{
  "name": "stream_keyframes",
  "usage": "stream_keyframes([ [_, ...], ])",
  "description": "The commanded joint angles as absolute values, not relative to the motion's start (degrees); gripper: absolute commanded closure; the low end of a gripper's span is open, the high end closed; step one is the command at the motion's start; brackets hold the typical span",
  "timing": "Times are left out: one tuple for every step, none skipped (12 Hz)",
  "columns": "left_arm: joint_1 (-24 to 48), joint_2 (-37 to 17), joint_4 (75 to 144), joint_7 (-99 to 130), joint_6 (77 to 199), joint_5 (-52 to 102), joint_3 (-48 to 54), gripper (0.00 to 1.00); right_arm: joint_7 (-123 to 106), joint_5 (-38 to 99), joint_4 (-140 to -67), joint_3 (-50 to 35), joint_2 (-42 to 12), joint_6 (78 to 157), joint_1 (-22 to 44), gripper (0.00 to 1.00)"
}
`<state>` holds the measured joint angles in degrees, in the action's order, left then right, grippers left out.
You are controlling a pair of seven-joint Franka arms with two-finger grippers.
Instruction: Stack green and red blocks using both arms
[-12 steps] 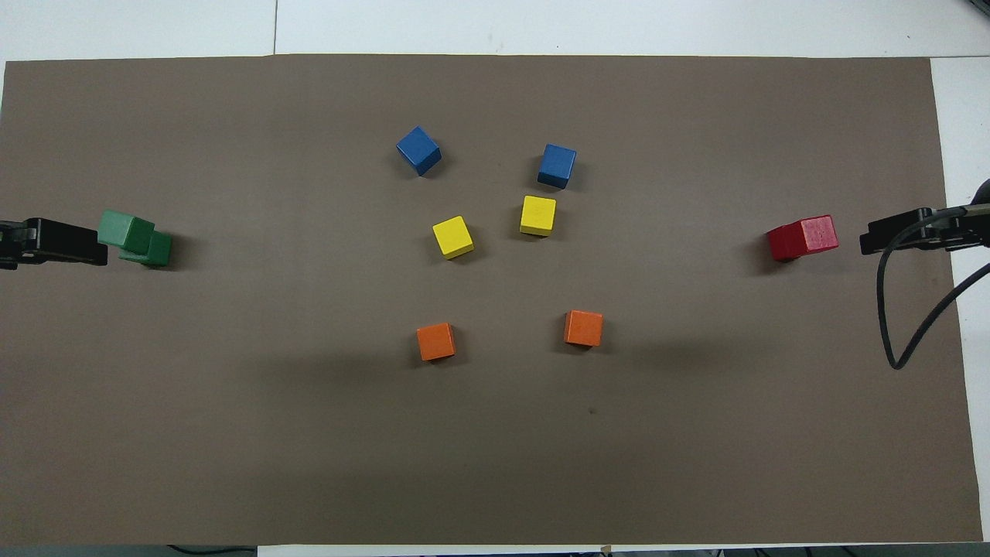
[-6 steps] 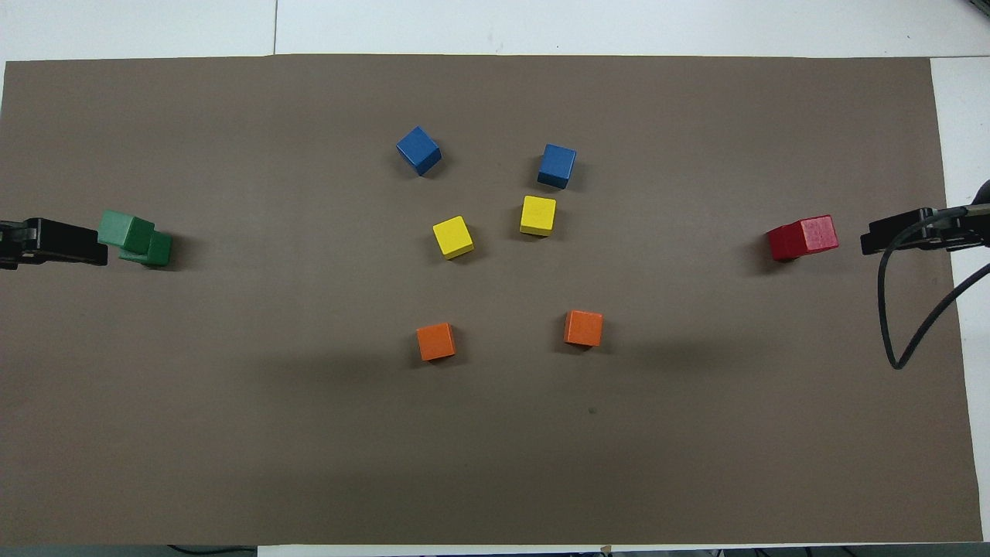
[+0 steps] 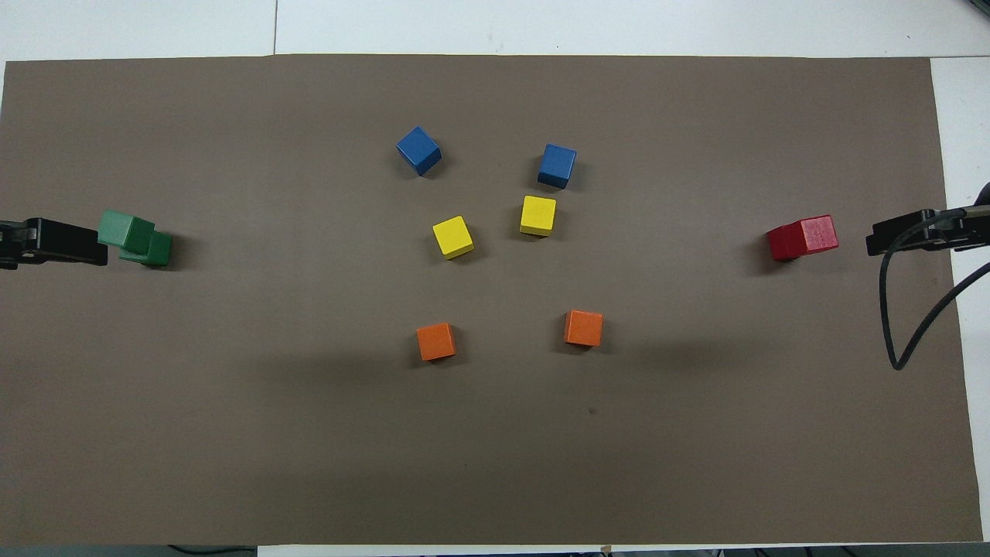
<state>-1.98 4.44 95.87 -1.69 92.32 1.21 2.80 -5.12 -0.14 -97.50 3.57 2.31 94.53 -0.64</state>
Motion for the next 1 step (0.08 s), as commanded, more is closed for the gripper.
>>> stream_keyframes([
  [-1.6,5.3,96.2,-2.2,92.5,0.2,2.5,0.00,-4.3,-0.9,-97.8,3.0,2.9,94.7,-1.5,0.00],
])
